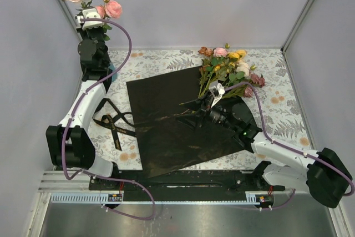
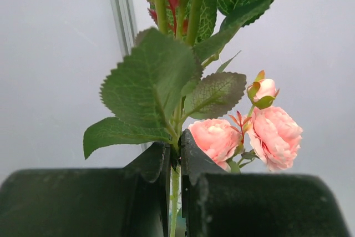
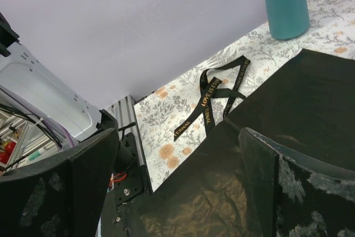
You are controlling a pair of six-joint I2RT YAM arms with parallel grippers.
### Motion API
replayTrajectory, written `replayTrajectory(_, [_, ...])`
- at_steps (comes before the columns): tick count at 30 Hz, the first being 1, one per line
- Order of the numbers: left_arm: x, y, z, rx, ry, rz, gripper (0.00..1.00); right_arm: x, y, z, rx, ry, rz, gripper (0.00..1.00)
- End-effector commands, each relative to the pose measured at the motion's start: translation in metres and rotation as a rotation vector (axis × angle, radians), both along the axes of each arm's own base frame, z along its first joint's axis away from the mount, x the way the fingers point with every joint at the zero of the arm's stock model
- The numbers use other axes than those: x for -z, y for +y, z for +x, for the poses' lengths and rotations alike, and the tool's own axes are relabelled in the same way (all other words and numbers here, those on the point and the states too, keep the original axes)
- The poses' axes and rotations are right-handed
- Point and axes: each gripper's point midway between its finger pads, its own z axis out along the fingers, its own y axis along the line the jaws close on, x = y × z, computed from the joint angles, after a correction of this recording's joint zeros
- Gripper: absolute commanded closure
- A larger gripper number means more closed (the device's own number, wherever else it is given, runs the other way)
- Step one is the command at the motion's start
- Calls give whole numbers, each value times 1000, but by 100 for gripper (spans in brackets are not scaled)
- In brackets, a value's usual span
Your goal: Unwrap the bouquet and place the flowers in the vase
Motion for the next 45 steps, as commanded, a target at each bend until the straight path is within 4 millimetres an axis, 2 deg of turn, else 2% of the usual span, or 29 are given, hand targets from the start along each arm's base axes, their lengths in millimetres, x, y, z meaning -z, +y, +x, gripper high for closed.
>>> replayTrajectory(1, [-58, -1, -8, 43, -181, 52, 100, -16, 6, 0, -16, -39, 43, 1])
replayTrajectory(5, [-54, -1, 7, 62, -190, 59, 100, -12, 11, 5, -20, -21, 41, 1])
replayTrajectory(8, [-44, 1, 19, 74, -172, 55, 100, -7, 14, 4, -35, -4, 45, 1])
replayTrajectory(16, [8, 9, 37, 40, -73, 38, 99, -5, 14, 8, -14, 6, 24, 1])
replayTrajectory(18, [26, 12, 42, 38, -32, 32, 91, -3, 12, 10, 1, 28, 12, 1])
replayTrajectory(21, [51, 18, 47, 19, 35, 15, 72, -3, 8, 16, 44, 69, -2, 1])
replayTrajectory(24, [68, 17, 46, 28, 106, -21, 30, -1, -1, 23, 111, 99, -14, 1])
replayTrajectory(25, [73, 18, 44, 31, 128, -52, 20, -1, -5, 25, 140, 105, -13, 1])
replayTrajectory(28, [72, 10, 27, 81, 153, -108, 1, 14, -21, 40, 271, 183, -50, 0])
replayTrajectory(34, [83, -6, -16, 182, 243, -266, 1, 31, -45, 61, 475, 351, -92, 1])
replayTrajectory(42, [111, -27, -95, 275, 439, -419, 1, 59, -67, 90, 699, 498, -99, 1])
replayTrajectory(44, [113, -37, -114, 322, 478, -432, 1, 68, -73, 99, 742, 513, -100, 1])
replayTrajectory(45, [121, -42, -124, 347, 516, -446, 1, 74, -77, 104, 766, 537, -93, 2])
